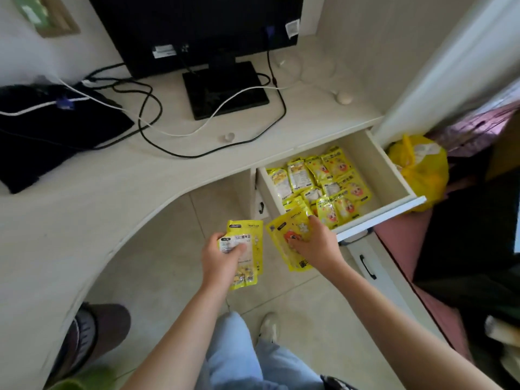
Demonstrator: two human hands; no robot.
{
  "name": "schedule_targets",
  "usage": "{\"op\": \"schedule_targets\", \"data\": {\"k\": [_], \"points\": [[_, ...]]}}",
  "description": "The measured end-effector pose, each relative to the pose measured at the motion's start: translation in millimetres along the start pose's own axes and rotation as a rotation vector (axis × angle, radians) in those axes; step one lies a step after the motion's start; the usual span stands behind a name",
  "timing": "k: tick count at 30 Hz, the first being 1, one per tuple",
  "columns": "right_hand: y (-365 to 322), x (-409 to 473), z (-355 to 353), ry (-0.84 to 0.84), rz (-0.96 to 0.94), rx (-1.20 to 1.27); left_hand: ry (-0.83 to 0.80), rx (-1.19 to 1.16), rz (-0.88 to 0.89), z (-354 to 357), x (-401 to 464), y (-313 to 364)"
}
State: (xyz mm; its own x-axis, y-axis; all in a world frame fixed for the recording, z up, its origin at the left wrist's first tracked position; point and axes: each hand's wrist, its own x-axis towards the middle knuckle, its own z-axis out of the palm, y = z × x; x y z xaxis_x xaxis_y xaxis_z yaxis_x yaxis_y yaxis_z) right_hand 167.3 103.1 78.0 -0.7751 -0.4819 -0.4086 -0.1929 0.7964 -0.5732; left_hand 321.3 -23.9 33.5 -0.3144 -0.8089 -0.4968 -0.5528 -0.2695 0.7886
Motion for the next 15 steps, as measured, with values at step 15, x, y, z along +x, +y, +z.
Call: {"op": "schedule_targets", "data": {"k": [15], "points": [[52.3, 113.9, -98.1, 0.033, 0.155, 0.056, -0.101, 0.026, -0.068, 151.6, 50.3, 73.3]]}}
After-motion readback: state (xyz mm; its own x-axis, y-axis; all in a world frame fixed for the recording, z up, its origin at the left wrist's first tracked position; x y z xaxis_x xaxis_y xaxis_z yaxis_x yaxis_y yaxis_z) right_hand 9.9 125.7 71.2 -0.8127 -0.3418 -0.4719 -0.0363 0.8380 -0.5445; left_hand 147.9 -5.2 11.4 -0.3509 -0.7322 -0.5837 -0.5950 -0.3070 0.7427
